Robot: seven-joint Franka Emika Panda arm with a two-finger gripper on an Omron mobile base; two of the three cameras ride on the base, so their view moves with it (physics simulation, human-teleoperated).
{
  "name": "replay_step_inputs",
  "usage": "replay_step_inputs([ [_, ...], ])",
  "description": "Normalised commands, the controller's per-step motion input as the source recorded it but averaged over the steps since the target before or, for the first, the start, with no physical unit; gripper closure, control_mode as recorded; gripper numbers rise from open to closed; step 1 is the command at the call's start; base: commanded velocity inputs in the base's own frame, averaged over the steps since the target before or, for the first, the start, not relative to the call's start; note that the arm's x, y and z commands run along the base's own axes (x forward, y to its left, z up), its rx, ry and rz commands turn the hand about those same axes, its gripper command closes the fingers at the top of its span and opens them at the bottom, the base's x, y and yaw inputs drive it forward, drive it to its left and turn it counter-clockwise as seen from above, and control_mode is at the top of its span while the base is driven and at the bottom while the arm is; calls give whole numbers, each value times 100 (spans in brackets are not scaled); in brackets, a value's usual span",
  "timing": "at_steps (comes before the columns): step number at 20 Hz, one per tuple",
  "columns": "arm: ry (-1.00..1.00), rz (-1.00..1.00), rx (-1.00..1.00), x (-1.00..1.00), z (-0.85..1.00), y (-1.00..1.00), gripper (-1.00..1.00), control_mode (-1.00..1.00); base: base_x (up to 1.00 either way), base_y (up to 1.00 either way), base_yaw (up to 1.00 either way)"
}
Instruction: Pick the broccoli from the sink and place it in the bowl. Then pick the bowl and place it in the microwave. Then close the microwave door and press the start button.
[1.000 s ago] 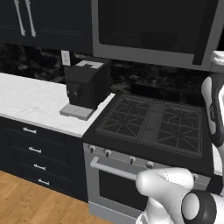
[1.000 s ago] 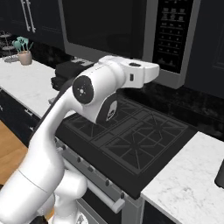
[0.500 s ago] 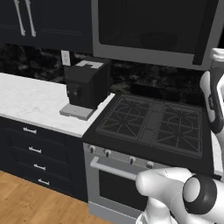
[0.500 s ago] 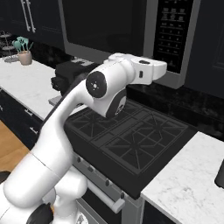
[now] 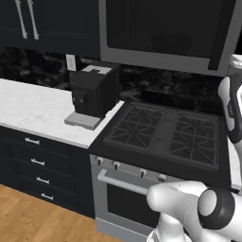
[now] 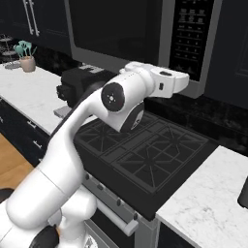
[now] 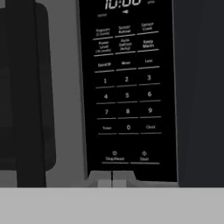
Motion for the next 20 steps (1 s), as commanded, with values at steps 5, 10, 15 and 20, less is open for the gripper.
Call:
replay_step_inputs([
  [5,0,0,1,4,-1,-30,100,-100,0,0,0],
  [10,0,0,0,16,0,-23,100,-100,0,0,0],
  [15,0,0,0,24,-4,-13,100,-100,0,0,0],
  [20,0,0,0,28,-5,-19,100,-100,0,0,0],
])
